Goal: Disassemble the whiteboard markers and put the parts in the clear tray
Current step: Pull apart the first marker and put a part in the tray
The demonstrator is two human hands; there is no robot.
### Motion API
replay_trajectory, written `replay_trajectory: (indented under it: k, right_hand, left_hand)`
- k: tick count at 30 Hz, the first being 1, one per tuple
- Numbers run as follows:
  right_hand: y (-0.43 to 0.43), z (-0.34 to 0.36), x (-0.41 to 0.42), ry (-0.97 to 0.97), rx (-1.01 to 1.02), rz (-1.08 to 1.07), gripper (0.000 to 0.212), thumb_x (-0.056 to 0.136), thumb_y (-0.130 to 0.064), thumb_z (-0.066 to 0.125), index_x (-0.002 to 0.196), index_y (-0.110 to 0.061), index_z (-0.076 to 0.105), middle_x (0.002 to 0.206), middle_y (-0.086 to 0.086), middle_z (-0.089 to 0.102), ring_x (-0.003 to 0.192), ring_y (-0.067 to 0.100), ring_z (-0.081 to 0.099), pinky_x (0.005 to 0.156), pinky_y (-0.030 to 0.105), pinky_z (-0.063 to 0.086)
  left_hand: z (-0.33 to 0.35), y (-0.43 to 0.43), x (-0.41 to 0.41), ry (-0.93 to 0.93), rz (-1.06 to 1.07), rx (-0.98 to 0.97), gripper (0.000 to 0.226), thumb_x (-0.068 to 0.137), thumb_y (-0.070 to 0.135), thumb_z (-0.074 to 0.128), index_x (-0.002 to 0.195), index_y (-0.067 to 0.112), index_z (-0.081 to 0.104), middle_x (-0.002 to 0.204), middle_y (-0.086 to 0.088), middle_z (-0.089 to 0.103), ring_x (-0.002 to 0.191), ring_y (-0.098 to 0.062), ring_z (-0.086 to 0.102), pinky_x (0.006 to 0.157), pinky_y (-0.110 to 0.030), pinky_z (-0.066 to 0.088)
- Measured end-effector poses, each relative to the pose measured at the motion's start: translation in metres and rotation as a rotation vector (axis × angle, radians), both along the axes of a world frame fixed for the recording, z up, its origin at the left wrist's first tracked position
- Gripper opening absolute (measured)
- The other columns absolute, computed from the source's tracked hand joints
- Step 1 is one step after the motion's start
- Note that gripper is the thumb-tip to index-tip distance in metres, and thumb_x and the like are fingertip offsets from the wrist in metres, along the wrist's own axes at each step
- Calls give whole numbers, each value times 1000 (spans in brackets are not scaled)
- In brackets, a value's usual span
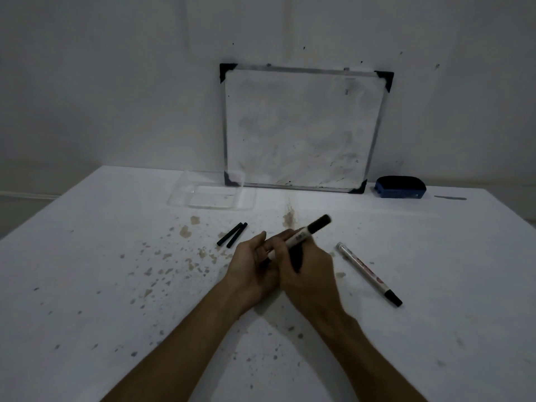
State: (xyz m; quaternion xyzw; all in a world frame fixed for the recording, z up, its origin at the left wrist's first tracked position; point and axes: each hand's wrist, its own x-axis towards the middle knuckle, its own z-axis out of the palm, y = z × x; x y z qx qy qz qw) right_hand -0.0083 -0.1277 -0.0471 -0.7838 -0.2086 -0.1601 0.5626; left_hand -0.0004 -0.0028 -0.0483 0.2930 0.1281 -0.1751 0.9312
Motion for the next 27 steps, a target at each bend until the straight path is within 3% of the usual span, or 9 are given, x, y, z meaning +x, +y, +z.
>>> replay_trajectory:
  k: [3,6,8,11,15,18,21,23,27]
  right_hand:
    - [-3,-6,-1,-70,14,-18,18,97,-54,53,88,-40,57,74,-8,70,61,5,70,50,16,54]
    - [1,-14,1,-13,-179,0,21,99,-44,59,90,-26,65,73,-9,71,65,4,69,60,25,60]
    - [-1,-10,6,30,-40,-57,12,99,-40,61,92,-30,65,78,-11,75,72,1,73,62,17,59]
    - [-9,-1,13,116,180,-128,13,100,-41,61,98,-28,64,85,-16,77,83,-6,73,63,9,55]
    - [-26,3,23,198,239,-233,21,98,-49,59,98,-29,63,88,-12,74,86,1,71,71,14,54]
    - [-36,6,35,393,307,-219,39,101,-55,48,106,-20,64,90,-5,69,77,9,59,71,30,49]
    - [-49,13,44,482,322,-178,38,108,-43,38,98,-14,61,79,0,64,73,15,57,68,31,47]
    - [-56,15,44,450,187,-144,37,109,-42,36,104,-13,59,78,0,63,72,17,59,67,30,47]
    - [-57,3,30,255,-459,-192,45,108,-46,29,111,-15,61,79,1,66,67,15,63,56,29,47]
  left_hand:
    - [0,-2,1,-3,-7,25,55,108,38,39,121,1,77,107,-20,78,95,-30,76,98,-43,59]
    - [2,-7,0,-28,-44,17,55,108,37,38,133,-3,68,129,-23,72,116,-33,72,105,-44,51]
    - [3,-9,1,-41,-54,101,52,108,37,40,128,2,73,138,-18,65,123,-31,64,109,-40,46]
    - [3,-10,2,-127,-49,274,44,109,33,45,114,3,77,114,-18,74,96,-27,72,84,-34,57]
    - [-2,-4,2,-255,-47,510,30,107,20,54,110,1,77,77,-4,60,62,-16,52,60,-29,45]
    - [-4,6,4,-297,-27,612,23,103,15,62,102,7,84,73,-1,63,59,-12,55,56,-25,49]
    - [-3,22,5,-358,-27,766,20,101,13,65,102,13,85,75,-5,69,63,-15,63,57,-26,55]
    - [-1,34,4,-394,-13,820,20,101,12,65,105,16,85,78,-5,73,68,-17,67,61,-27,58]
    - [1,48,-1,-476,64,913,23,99,11,68,109,23,84,88,-7,80,78,-19,73,75,-28,61]
